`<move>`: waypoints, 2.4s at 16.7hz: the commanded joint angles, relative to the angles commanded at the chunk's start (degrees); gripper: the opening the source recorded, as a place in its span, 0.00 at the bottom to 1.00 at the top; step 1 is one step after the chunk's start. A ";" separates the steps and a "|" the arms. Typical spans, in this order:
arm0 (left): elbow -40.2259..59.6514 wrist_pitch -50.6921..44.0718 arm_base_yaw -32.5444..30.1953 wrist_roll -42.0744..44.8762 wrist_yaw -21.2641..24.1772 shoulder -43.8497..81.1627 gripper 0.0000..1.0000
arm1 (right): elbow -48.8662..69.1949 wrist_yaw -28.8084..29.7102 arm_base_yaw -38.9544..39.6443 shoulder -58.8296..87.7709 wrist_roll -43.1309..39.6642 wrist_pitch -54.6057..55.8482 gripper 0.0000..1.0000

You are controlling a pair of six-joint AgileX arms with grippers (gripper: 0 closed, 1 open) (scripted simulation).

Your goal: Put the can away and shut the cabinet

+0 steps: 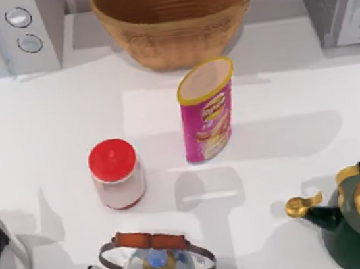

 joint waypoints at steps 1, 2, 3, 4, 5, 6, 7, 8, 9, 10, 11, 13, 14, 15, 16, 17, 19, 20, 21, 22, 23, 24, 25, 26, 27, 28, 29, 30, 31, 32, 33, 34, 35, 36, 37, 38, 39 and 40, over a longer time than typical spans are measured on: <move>0.00 0.00 0.00 0.00 0.00 0.00 1.00 | 0.00 0.00 0.00 0.00 0.00 0.00 1.00; 0.00 0.00 0.00 0.00 0.00 0.00 1.00 | 0.07 0.01 -0.04 0.06 -0.02 0.00 1.00; 0.00 0.00 0.00 0.00 0.00 0.00 1.00 | 0.69 0.09 -0.41 0.60 -0.21 -0.04 1.00; 0.00 0.00 0.00 0.00 0.00 0.00 1.00 | 1.89 0.19 -1.07 1.73 -0.56 -0.17 1.00; 0.00 0.00 0.00 0.00 0.00 0.00 1.00 | 3.68 0.26 -1.96 3.43 -1.01 -0.41 1.00; 0.00 0.00 0.00 0.00 0.00 0.00 1.00 | 5.95 0.23 -3.02 5.70 -1.51 -0.77 1.00; 0.00 0.00 0.00 0.00 0.00 0.00 1.00 | 8.57 0.08 -4.16 8.53 -2.01 -1.26 1.00; 0.00 0.00 0.00 0.00 0.00 0.00 1.00 | 11.37 -0.20 -5.28 11.95 -2.47 -1.82 1.00; 0.00 0.00 0.00 0.00 0.00 0.00 1.00 | 14.26 -0.57 -6.39 15.87 -2.91 -2.43 1.00; 0.00 0.00 0.00 0.00 0.00 0.00 1.00 | 17.15 -1.03 -7.46 20.25 -3.31 -3.07 1.00; 0.00 0.00 0.00 0.00 0.00 0.00 1.00 | 20.01 -1.58 -8.47 25.06 -3.69 -3.72 1.00; 0.00 0.00 0.00 0.00 0.00 0.00 1.00 | 25.42 -2.94 -10.24 35.76 -4.46 -4.92 1.00; 0.00 0.00 0.00 0.00 0.00 0.00 1.00 | 27.78 -3.65 -11.01 41.45 -4.91 -5.42 1.00; 0.00 0.00 0.00 0.00 0.00 0.00 1.00 | 29.93 -4.38 -11.73 47.19 -5.41 -5.85 1.00; 0.00 0.00 0.00 0.00 0.00 0.00 1.00 | 31.86 -5.12 -12.39 52.81 -5.99 -6.18 1.00; 0.00 0.00 0.00 0.00 0.00 0.00 1.00 | 33.54 -5.85 -13.02 58.15 -6.66 -6.44 1.00; 0.00 0.00 0.00 0.00 0.00 0.00 1.00 | 35.73 -7.23 -14.28 67.36 -8.21 -6.84 1.00; 0.00 0.00 0.00 0.00 0.00 0.00 1.00 | 36.19 -7.84 -14.85 71.05 -9.02 -6.97 1.00; 0.00 0.00 0.00 0.00 0.00 0.00 1.00 | 36.39 -8.36 -15.33 74.14 -9.80 -7.08 1.00; 0.00 0.00 0.00 0.00 0.00 0.00 1.00 | 36.38 -8.82 -15.73 76.64 -10.49 -7.17 1.00; 0.00 0.00 0.00 0.00 0.00 0.00 1.00 | 36.24 -9.19 -16.05 78.53 -11.06 -7.27 1.00; 0.00 0.00 0.00 0.00 0.00 0.00 1.00 | 36.07 -9.49 -16.29 79.82 -11.49 -7.36 1.00; 0.00 0.00 0.00 0.00 0.00 0.00 1.00 | 35.91 -9.67 -16.42 80.47 -11.76 -7.44 1.00; 0.00 0.00 0.00 0.00 0.00 0.00 1.00 | 35.82 -9.74 -16.47 80.60 -11.86 -7.47 1.00; 0.00 0.00 0.00 0.00 0.00 0.00 1.00 | 35.82 -9.74 -16.47 80.60 -11.86 -7.47 1.00; 0.00 0.00 0.00 0.00 0.00 0.00 1.00 | 35.82 -9.74 -16.47 80.60 -11.86 -7.47 1.00; 0.00 0.00 0.00 0.00 0.00 0.00 1.00 | 35.82 -9.74 -16.47 80.60 -11.86 -7.47 1.00; 0.00 0.00 0.00 0.00 0.00 0.00 1.00 | 35.84 -9.65 -16.21 80.41 -11.79 -7.43 1.00; 0.00 0.00 0.00 0.00 0.00 0.00 1.00 | 35.92 -9.64 -16.18 80.58 -11.76 -7.32 1.00; 0.00 0.00 0.00 0.00 0.00 0.00 1.00 | 36.26 -9.56 -16.07 81.32 -11.63 -6.87 1.00; 0.00 0.00 0.00 0.00 0.00 0.00 1.00 | 36.77 -9.41 -15.88 82.54 -11.41 -6.12 1.00; 0.00 0.00 0.00 0.00 0.00 0.00 1.00 | 37.35 -9.20 -15.60 84.14 -11.12 -5.10 1.00; 0.00 0.00 0.00 0.00 0.00 0.00 1.00 | 37.91 -8.95 -15.25 85.98 -10.79 -3.89 1.00; 0.00 0.00 0.00 0.00 0.00 0.00 1.00 | 38.38 -8.69 -14.87 87.88 -10.46 -2.49 1.00; 0.00 0.00 0.00 0.00 0.00 0.00 1.00 | 38.66 -8.46 -14.51 89.74 -10.17 -0.88 1.00; 0.00 0.00 0.00 0.00 0.00 0.00 1.00 | 38.71 -8.28 -14.27 91.52 -9.94 0.92 1.00; 0.00 0.00 0.00 0.00 0.00 0.00 1.00 | 38.61 -8.20 -14.15 93.21 -9.83 2.76 1.00; 0.00 0.00 0.00 0.00 0.00 0.00 1.00 | 38.42 -8.20 -14.16 94.72 -9.83 4.47 1.00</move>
